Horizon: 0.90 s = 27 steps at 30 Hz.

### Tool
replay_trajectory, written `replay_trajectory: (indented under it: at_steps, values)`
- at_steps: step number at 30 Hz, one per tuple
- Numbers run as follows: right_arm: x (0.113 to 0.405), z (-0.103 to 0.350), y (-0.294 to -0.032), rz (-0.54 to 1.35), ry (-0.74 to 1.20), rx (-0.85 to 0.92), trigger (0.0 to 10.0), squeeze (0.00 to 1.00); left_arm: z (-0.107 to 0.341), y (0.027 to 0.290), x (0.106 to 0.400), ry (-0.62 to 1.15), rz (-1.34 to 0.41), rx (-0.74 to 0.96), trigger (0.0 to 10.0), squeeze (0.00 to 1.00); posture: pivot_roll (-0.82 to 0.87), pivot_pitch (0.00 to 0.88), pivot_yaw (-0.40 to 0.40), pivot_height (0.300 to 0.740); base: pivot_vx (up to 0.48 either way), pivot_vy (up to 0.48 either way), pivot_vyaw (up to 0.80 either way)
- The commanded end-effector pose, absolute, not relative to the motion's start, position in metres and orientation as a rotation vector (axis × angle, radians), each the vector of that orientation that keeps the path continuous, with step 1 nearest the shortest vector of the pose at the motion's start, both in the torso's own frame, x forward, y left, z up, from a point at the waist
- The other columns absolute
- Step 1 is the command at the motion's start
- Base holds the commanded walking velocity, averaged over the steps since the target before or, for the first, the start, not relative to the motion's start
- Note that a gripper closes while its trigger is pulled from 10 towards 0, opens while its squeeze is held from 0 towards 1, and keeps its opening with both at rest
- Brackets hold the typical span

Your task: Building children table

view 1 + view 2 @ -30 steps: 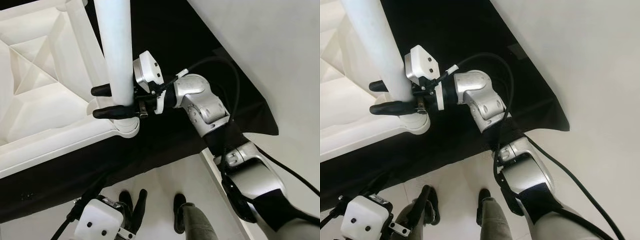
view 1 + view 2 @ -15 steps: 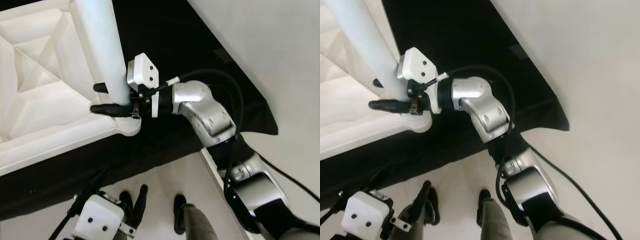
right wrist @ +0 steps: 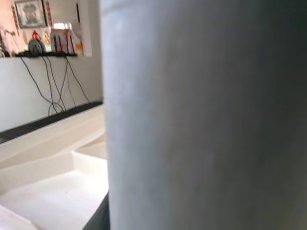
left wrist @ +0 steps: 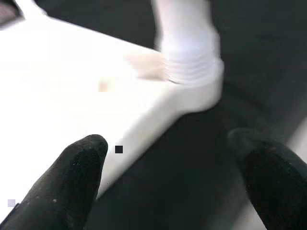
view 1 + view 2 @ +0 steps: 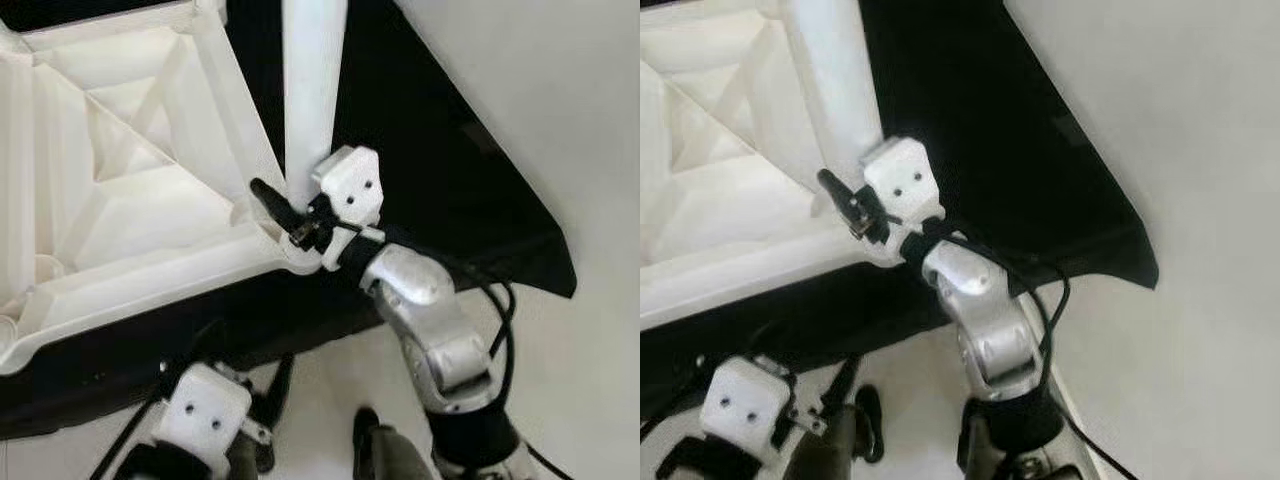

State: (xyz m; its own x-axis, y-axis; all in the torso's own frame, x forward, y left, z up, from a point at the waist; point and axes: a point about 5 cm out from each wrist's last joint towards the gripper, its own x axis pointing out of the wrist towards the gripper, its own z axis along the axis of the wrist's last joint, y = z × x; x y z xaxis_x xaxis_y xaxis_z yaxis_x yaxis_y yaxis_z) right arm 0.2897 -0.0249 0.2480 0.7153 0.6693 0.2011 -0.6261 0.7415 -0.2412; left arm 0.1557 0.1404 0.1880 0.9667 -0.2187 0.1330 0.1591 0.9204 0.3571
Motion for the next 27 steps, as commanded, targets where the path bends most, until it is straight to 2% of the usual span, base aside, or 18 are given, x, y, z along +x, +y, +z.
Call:
replay_trajectory:
  at_steps: [1, 3, 6, 9, 12, 13, 15, 27]
  values:
    - [0.309, 0.191, -0.043, 0.585, 0.013, -0.212, 10.0, 0.00, 0.180, 0.150, 0.159, -0.113, -0.176, 0.393, 10.0, 0.00, 0.10, 0.306, -0.050, 0.740, 0.000, 0.000, 0.00]
    - [0.311, 0.191, -0.041, 0.580, 0.016, -0.206, 10.0, 0.00, 0.186, 0.157, 0.165, -0.137, -0.141, 0.405, 10.0, 0.00, 0.10, 0.292, -0.053, 0.740, 0.000, 0.000, 0.00]
    - [0.315, 0.193, -0.035, 0.553, 0.018, -0.190, 10.0, 0.00, 0.218, 0.176, 0.188, -0.276, -0.073, 0.436, 10.0, 0.00, 0.12, 0.259, -0.053, 0.740, 0.000, 0.000, 0.00]
    - [0.315, 0.194, -0.034, 0.552, 0.016, -0.187, 10.0, 0.00, 0.229, 0.177, 0.194, -0.317, -0.084, 0.434, 10.0, 0.00, 0.12, 0.256, -0.052, 0.740, 0.000, 0.000, 0.00]
    - [0.313, 0.193, -0.027, 0.555, 0.006, -0.171, 10.0, 0.00, 0.269, 0.157, 0.211, -0.468, -0.298, 0.365, 10.0, 0.00, 0.13, 0.225, -0.042, 0.740, 0.000, 0.000, 0.00]
    - [0.313, 0.193, -0.027, 0.555, 0.006, -0.171, 10.0, 0.00, 0.269, 0.157, 0.211, -0.468, -0.298, 0.365, 10.0, 0.00, 0.13, 0.225, -0.042, 0.740, 0.000, 0.000, 0.00]
    - [0.312, 0.193, -0.022, 0.558, 0.000, -0.161, 10.0, 0.00, 0.287, 0.148, 0.218, -0.517, -0.408, 0.356, 10.0, 0.00, 0.12, 0.211, -0.028, 0.740, 0.000, 0.000, 0.00]
    - [0.309, 0.196, -0.010, 0.580, -0.025, -0.130, 10.0, 0.00, 0.339, 0.133, 0.252, -0.572, -0.624, 0.245, 10.0, 0.00, 0.12, 0.189, -0.001, 0.740, 0.000, 0.000, 0.00]
